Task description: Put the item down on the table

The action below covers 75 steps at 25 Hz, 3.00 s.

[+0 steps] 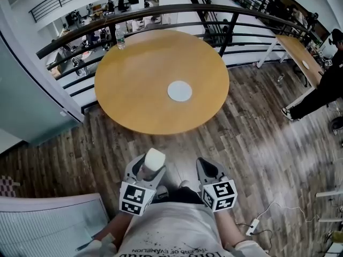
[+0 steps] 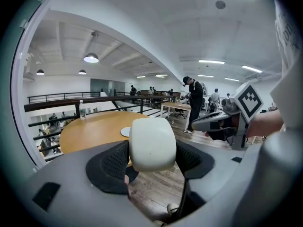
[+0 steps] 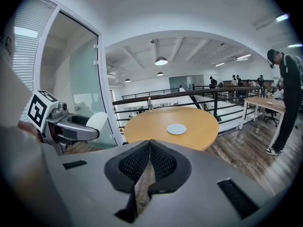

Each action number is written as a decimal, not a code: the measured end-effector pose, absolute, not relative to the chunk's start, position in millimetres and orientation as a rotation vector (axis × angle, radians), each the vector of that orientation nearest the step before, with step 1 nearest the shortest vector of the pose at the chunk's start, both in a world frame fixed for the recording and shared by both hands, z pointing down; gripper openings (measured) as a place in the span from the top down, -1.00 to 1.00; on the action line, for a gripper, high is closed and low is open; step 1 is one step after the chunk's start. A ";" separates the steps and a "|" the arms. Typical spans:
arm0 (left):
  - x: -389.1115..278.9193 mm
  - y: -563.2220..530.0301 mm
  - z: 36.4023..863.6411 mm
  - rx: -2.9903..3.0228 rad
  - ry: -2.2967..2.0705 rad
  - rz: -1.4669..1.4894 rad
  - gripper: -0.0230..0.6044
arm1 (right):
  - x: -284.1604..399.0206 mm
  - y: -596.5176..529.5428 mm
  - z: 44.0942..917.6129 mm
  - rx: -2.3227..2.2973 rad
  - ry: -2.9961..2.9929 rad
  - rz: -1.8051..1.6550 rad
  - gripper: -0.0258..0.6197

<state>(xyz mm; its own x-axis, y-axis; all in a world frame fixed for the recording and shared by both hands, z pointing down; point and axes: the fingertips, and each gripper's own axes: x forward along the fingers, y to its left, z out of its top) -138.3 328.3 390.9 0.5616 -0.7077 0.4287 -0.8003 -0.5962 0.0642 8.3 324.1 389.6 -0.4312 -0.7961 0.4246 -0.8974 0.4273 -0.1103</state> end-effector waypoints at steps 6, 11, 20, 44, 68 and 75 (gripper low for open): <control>-136.0 313.4 402.9 2.536 -1.233 0.527 -0.06 | 11.3 312.3 402.6 1.467 -2.364 0.482 0.84; -122.0 278.9 406.5 2.531 -1.231 0.530 -0.06 | 24.5 282.4 416.2 1.460 -2.359 0.521 0.84; -92.4 181.5 404.9 2.522 -1.263 0.514 -0.06 | 46.9 178.6 410.6 1.405 -2.398 0.474 0.84; -38.2 34.3 391.9 2.439 -1.344 0.505 -0.06 | 97.4 19.7 410.0 1.267 -2.458 0.496 0.84; -56.3 -22.2 400.8 2.532 -1.185 0.584 -0.06 | 80.9 -18.1 412.6 1.383 -2.368 0.541 0.84; -56.2 -38.2 411.5 2.521 -1.170 0.601 -0.06 | 85.5 -34.9 418.9 1.410 -2.350 0.551 0.84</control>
<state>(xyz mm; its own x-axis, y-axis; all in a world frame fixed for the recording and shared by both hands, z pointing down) -56.2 -38.2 411.5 0.5818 -0.6513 0.4872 -0.7753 -0.6251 0.0903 85.5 -34.9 418.9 -0.4472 -0.7560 0.4780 -0.8897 0.4310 -0.1507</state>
